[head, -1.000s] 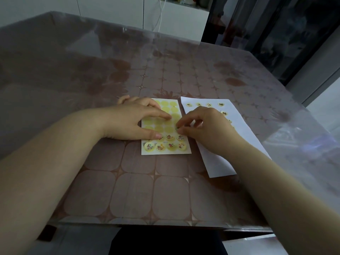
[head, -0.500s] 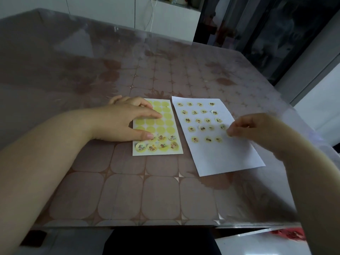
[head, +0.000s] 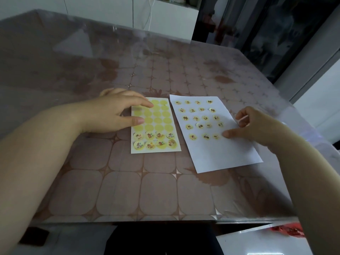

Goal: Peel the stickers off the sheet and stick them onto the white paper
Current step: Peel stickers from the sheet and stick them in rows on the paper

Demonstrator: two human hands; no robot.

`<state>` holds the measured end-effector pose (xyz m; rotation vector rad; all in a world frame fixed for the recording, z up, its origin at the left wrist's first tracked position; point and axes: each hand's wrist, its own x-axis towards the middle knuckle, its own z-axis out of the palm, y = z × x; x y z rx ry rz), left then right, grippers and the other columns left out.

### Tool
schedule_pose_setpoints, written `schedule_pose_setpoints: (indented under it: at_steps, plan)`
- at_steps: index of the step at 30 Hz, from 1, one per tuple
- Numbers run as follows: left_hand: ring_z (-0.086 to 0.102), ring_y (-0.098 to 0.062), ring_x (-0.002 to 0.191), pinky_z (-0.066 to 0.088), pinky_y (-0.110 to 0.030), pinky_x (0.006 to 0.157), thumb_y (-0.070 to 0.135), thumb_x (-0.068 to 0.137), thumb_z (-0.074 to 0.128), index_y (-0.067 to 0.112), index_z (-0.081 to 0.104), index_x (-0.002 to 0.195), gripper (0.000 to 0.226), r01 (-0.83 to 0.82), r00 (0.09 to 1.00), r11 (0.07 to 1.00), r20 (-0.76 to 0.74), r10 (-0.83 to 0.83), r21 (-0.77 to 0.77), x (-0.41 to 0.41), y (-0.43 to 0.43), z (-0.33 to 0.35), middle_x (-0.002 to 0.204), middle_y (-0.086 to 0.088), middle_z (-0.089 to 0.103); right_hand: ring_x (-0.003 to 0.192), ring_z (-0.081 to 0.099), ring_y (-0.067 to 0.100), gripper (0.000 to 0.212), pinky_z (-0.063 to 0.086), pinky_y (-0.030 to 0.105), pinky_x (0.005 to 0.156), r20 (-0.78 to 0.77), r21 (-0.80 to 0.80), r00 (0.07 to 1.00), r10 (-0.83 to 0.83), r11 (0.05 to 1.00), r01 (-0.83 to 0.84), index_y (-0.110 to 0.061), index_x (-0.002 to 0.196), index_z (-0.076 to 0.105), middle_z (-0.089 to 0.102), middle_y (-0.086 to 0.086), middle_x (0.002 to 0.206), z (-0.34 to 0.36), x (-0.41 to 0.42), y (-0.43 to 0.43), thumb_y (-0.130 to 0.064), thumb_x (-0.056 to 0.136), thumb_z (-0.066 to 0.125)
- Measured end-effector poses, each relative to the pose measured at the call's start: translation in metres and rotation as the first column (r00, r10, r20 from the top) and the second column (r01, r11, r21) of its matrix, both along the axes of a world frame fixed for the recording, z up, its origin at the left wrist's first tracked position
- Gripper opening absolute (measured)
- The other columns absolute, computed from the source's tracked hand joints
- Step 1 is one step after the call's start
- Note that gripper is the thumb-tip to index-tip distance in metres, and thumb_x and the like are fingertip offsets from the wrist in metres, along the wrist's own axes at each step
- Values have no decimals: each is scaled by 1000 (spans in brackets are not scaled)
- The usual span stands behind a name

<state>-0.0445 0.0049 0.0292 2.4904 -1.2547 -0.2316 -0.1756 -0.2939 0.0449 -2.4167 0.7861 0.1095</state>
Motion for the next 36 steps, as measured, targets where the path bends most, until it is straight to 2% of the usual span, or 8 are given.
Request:
schedule_pose_setpoints:
  at_steps: [5, 8, 11, 15, 21, 27, 33, 36]
  plan:
    - [25, -3, 129, 8, -22, 102, 46, 80, 55, 48, 44, 122, 43, -81, 996, 997, -28, 81, -12, 4, 10, 10, 135, 22, 39, 65, 45, 12, 51, 33, 27, 59, -248, -254, 963, 104, 952, -168, -18, 80, 53, 53, -4, 76, 18, 12, -3, -60, 58, 73]
    - [24, -7, 128, 11, -21, 99, 48, 78, 57, 52, 43, 120, 44, -111, 992, 994, -66, 112, 15, 2, 14, 14, 138, 23, 37, 59, 43, 14, 45, 33, 26, 57, -66, -318, 979, 194, 926, -205, -18, 73, 52, 51, -2, 69, 31, 16, 17, -58, 63, 69]
    - [25, -3, 125, 9, -17, 97, 44, 80, 56, 50, 41, 123, 46, -97, 991, 994, -82, 101, 56, 2, 13, 16, 137, 24, 35, 59, 50, 10, 24, 42, 19, 48, 189, -226, 879, 437, 891, -394, -23, 75, 59, 56, -5, 73, 34, 22, 67, -46, 74, 68]
    - [27, -2, 132, 12, -29, 114, 75, 66, 51, 55, 31, 127, 68, -30, 991, 987, -122, 50, 157, 2, 16, 13, 140, 25, 33, 66, 55, -1, 12, 41, 10, 58, 186, -186, 748, 637, 770, -610, -31, 92, 70, 55, -17, 80, 13, 36, 130, -35, 84, 63]
    - [-9, 7, 135, -4, -40, 116, 85, 55, 46, 54, 12, 134, 92, 34, 985, 942, -171, 25, 334, -3, 10, 8, 149, 27, 3, 82, 53, 6, 14, 45, 25, 79, 256, -139, 740, 622, 782, -608, -29, 93, 73, 53, -14, 94, -13, 40, 150, -27, 82, 66]
    - [-10, 3, 137, -5, -45, 115, 80, 54, 44, 54, 12, 135, 91, 20, 982, 943, -185, 45, 333, -5, 8, 5, 150, 26, -4, 70, 51, -2, 10, 39, 11, 64, 324, -60, 736, 594, 789, -611, -28, 74, 67, 52, -20, 73, -15, 40, 150, -20, 80, 68]
    - [-11, -2, 138, -5, -44, 115, 85, 55, 45, 55, 8, 135, 93, 5, 982, 935, -179, 63, 356, -4, 8, 5, 151, 23, -6, 58, 50, -3, 5, 37, 6, 51, 474, 100, 781, 406, 857, -506, -29, 72, 70, 64, -12, 74, 6, 33, 131, -28, 77, 71]
    - [-12, 0, 137, -9, -42, 114, 75, 56, 43, 57, 8, 134, 87, 4, 975, 938, -209, 73, 347, -6, 8, 8, 150, 24, -7, 42, 41, 1, 5, 32, 10, 37, 404, 93, 844, 352, 902, -421, -32, 74, 72, 62, -8, 67, 24, 20, 102, -36, 76, 71]
